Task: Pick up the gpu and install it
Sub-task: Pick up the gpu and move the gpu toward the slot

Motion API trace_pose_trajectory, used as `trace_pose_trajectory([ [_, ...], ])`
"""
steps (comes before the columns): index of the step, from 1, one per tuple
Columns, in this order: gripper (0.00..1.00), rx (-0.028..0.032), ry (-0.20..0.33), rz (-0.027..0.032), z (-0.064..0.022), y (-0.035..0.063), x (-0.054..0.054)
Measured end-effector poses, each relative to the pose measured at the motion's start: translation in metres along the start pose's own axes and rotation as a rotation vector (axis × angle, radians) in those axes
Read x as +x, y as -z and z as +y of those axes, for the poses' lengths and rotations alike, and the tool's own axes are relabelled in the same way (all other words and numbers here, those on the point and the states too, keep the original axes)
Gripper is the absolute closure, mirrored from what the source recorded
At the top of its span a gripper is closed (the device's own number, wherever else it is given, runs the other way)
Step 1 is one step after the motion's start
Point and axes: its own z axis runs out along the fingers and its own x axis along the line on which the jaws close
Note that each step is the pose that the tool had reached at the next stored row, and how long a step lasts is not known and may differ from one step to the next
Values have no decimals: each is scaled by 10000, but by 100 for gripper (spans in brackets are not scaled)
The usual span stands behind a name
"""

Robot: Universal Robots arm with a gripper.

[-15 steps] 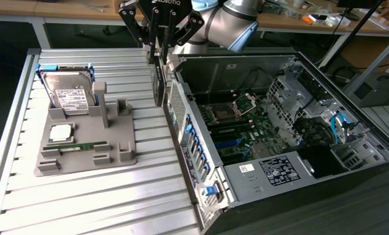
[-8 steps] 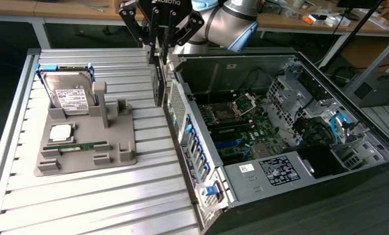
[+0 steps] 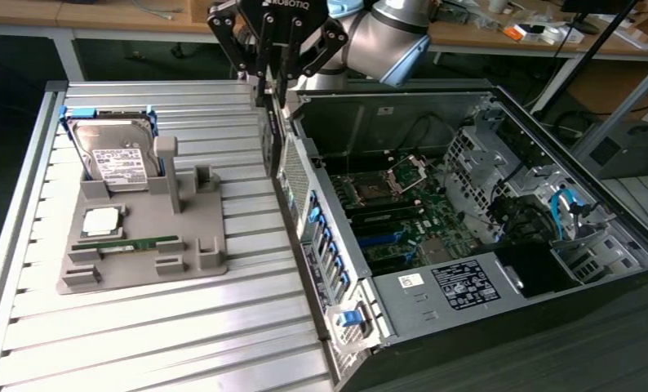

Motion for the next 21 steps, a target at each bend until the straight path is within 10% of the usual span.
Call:
trace_pose_trajectory([
  [21,73,140,-7,-11,23,13,-293],
])
